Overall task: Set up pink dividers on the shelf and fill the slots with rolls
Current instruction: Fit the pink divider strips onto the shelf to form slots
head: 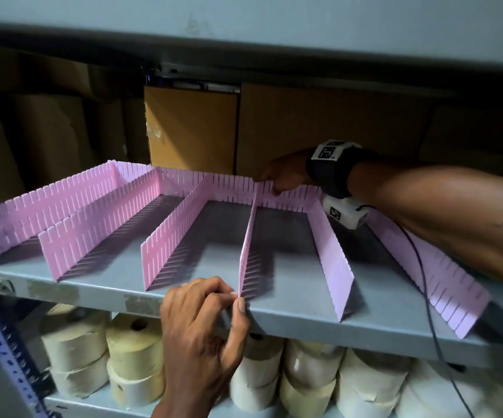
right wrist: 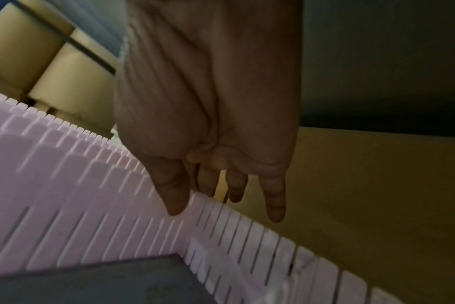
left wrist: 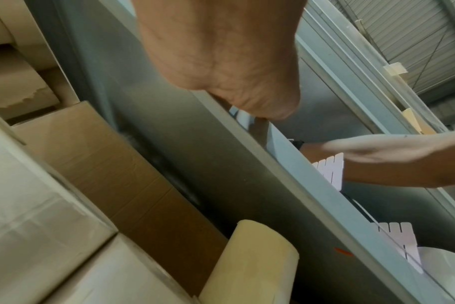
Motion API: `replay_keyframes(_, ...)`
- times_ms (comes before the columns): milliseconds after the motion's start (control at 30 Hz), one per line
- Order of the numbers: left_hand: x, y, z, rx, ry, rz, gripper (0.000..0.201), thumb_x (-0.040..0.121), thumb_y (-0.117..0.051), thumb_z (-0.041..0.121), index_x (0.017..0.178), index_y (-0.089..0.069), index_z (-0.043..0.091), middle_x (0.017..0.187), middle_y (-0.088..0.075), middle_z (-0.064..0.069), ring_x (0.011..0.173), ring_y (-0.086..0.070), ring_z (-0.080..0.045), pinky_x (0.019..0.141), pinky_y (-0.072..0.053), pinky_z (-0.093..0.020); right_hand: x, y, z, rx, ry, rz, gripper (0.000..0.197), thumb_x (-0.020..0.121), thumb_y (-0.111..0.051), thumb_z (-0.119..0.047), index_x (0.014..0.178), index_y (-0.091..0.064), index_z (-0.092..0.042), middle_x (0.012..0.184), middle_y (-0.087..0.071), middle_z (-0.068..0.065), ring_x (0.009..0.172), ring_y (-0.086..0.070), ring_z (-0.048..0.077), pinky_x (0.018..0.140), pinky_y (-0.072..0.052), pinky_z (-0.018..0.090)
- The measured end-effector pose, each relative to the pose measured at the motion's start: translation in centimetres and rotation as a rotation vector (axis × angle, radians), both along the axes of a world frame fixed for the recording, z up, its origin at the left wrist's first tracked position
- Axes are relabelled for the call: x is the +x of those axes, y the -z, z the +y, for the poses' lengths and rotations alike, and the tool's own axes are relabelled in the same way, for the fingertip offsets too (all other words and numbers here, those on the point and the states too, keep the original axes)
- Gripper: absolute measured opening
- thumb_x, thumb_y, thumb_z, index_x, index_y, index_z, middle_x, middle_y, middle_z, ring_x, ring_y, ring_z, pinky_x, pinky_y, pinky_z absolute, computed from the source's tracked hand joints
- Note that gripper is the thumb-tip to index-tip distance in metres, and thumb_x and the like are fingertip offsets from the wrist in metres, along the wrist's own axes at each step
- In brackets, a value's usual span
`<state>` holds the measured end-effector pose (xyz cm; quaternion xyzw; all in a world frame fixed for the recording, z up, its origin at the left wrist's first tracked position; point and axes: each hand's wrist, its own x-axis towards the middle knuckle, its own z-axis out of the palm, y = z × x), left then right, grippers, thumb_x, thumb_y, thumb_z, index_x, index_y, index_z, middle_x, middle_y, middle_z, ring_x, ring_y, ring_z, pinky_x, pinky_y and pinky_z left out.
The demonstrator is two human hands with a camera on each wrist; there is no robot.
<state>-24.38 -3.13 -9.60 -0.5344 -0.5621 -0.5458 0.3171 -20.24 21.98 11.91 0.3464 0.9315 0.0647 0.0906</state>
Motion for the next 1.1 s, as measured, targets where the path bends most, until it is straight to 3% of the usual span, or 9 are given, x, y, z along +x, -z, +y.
replay_keyframes(100,0.2,-0.2,-0.1,-0.012,0.000,-0.017,0.028,0.097,-0.059,0.029,0.077,-0.070,0.012,0.094,-0.067,0.002,0.086,-0.062,-0.023,0.091,-0.038,-0.032,0.4,-0.8,-0.9,-0.028,0.036,0.028,0.048,0.097,-0.059,-0.023,0.144,-0.048,-0.020,0.147,-0.050,0.004,0.130,-0.050,0.026,0.110,-0.041,0.041)
replay_keyframes(233,0.1,0.0,-0.1,-0.013,0.012,-0.032,0.028,0.098,-0.059,0.029,0.079,-0.071,0.011,0.093,-0.068,0.000,0.084,-0.064,-0.027,0.086,-0.042,-0.039,1.8,-3.2,-1.8,-0.079,0.095,0.191,0.049,0.100,-0.053,-0.030,0.147,-0.044,-0.015,0.148,-0.047,0.006,0.134,-0.047,0.028,0.111,-0.041,0.042)
replay_keyframes(333,0.1,-0.1,-0.3,-0.005,0.049,-0.048,0.025,0.097,-0.059,0.028,0.084,-0.071,0.010,0.094,-0.069,0.000,0.085,-0.063,-0.026,0.088,-0.040,-0.035,3.4,-4.6,-2.4,-0.146,0.161,0.279,0.046,0.099,-0.056,-0.033,0.142,-0.049,-0.019,0.138,-0.053,0.001,0.126,-0.052,0.024,0.104,-0.048,0.043)
replay_keyframes(433,0.5,-0.4,-0.7,0.024,0.078,-0.104,0.024,0.097,-0.057,0.028,0.087,-0.069,0.010,0.092,-0.067,0.003,0.084,-0.059,-0.023,0.089,-0.038,-0.028,5.7,-5.4,-2.8,-0.186,0.197,0.341,0.041,0.097,-0.060,-0.030,0.136,-0.053,-0.023,0.117,-0.054,-0.006,0.116,-0.050,0.020,0.094,-0.051,0.039)
replay_keyframes(500,1.1,-0.6,-1.1,0.070,0.078,-0.159,0.025,0.098,-0.057,0.027,0.088,-0.069,0.007,0.092,-0.065,0.003,0.086,-0.058,-0.023,0.090,-0.039,-0.026,7.6,-5.8,-3.0,-0.177,0.217,0.332,0.039,0.096,-0.062,-0.029,0.134,-0.056,-0.024,0.120,-0.053,-0.003,0.114,-0.050,0.020,0.094,-0.052,0.040)
replay_keyframes(633,4.1,-0.9,-2.1,0.200,0.076,-0.137,0.028,0.099,-0.057,0.021,0.086,-0.070,0.000,0.089,-0.063,-0.001,0.086,-0.059,-0.023,0.085,-0.047,-0.038,10.9,-6.4,-2.3,-0.130,0.241,0.273,0.037,0.097,-0.061,-0.028,0.133,-0.059,-0.023,0.128,-0.056,0.001,0.117,-0.053,0.023,0.097,-0.052,0.042)
replay_keyframes(767,8.7,-1.3,-1.5,0.161,0.243,-0.117,0.023,0.096,-0.061,0.022,0.084,-0.072,0.005,0.090,-0.066,0.006,0.086,-0.063,-0.019,0.080,-0.050,-0.037,12.9,-6.0,-0.5,-0.088,0.266,0.192,0.033,0.097,-0.059,-0.030,0.130,-0.060,-0.028,0.136,-0.056,0.000,0.125,-0.052,0.022,0.106,-0.046,0.043)
replay_keyframes(933,11.8,-1.6,1.3,-0.031,0.211,-0.138,0.020,0.091,-0.064,0.034,0.097,-0.075,0.018,0.101,-0.069,0.011,0.099,-0.065,-0.011,0.100,-0.045,-0.040,13.1,-5.1,2.1,-0.059,0.194,0.117,0.040,0.097,-0.058,-0.038,0.136,-0.055,-0.030,0.139,-0.056,-0.003,0.124,-0.053,0.019,0.103,-0.042,0.035)
replay_keyframes(1100,13.2,-0.4,3.0,0.087,0.162,-0.240,0.005,0.091,-0.066,0.029,0.094,-0.065,0.026,0.097,-0.066,0.017,0.097,-0.068,-0.007,0.110,-0.040,-0.038,12.4,-4.4,4.7,-0.085,0.077,0.085,0.040,0.098,-0.056,-0.037,0.137,-0.053,-0.028,0.138,-0.054,-0.002,0.122,-0.053,0.019,0.100,-0.044,0.036)
